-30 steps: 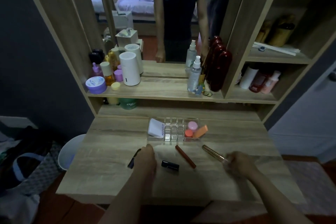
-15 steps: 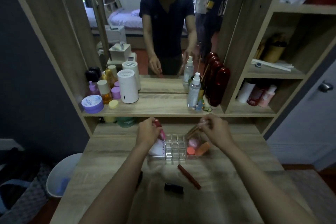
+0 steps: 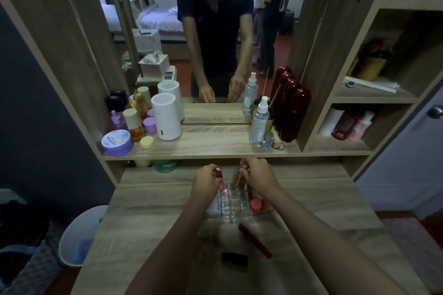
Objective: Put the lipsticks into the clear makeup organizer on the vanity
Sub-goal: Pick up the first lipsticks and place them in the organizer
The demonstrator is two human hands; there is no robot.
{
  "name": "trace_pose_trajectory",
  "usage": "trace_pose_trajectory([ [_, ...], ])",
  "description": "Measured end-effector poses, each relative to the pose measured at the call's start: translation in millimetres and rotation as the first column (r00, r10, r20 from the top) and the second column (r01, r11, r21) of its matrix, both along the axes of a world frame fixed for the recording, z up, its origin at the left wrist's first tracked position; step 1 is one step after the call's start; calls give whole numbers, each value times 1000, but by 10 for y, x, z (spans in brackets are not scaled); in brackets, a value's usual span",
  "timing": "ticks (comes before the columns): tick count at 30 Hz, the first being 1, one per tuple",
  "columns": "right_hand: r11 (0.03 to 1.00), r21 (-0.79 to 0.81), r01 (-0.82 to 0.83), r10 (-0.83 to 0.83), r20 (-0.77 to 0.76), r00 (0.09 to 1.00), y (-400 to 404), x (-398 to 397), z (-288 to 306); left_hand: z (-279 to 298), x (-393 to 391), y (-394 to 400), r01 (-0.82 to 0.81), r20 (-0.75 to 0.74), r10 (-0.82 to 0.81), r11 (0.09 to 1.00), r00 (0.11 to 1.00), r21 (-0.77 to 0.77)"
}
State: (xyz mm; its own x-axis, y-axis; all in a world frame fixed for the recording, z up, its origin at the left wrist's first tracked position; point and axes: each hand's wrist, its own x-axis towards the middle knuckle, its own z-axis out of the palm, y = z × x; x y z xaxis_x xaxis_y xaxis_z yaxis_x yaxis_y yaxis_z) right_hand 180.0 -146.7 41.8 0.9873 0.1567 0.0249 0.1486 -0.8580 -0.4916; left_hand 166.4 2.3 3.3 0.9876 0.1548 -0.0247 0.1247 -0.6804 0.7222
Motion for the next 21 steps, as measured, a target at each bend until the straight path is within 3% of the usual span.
trace_pose_trajectory([
  [21, 993, -92, -72, 59, -141, 988, 95, 58, -248, -216, -48, -94, 90, -81, -82, 991, 993, 104],
])
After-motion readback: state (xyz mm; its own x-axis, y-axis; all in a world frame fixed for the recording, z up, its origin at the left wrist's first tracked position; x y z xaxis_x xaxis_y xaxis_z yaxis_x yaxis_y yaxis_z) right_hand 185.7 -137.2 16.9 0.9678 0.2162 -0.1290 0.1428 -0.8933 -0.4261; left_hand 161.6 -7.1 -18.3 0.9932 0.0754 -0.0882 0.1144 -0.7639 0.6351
